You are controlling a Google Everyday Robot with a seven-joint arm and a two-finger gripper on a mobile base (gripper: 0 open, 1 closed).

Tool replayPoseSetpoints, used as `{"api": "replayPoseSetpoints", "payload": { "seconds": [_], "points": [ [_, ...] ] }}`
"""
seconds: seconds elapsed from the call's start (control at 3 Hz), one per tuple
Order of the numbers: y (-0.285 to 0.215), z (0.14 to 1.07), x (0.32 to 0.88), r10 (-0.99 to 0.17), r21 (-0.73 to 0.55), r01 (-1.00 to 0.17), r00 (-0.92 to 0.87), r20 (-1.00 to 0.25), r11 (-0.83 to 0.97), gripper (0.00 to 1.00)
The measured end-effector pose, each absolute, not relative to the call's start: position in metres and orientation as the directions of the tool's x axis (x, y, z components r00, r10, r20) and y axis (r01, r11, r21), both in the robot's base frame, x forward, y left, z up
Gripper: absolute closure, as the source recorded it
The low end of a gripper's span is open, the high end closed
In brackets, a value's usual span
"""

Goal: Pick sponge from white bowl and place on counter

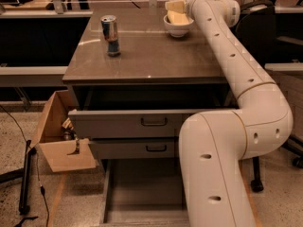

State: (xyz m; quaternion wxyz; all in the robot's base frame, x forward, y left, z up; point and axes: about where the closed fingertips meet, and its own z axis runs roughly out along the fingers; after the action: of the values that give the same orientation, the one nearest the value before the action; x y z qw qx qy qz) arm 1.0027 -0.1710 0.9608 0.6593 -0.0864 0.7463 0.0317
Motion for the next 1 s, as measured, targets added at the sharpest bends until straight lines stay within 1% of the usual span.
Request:
{"api": "replayPoseSetpoints", "payload": {
  "seconds": [0.67,1.0],
  "points": [
    [-0.162,0.946,1.002,-0.13,-0.095,-0.174,-0.198,-0.972,0.98,0.0],
    [-0.149,0.934,1.005,-0.137,-0.094,-0.201,-0.211,-0.968,0.975,0.0]
  ]
}}
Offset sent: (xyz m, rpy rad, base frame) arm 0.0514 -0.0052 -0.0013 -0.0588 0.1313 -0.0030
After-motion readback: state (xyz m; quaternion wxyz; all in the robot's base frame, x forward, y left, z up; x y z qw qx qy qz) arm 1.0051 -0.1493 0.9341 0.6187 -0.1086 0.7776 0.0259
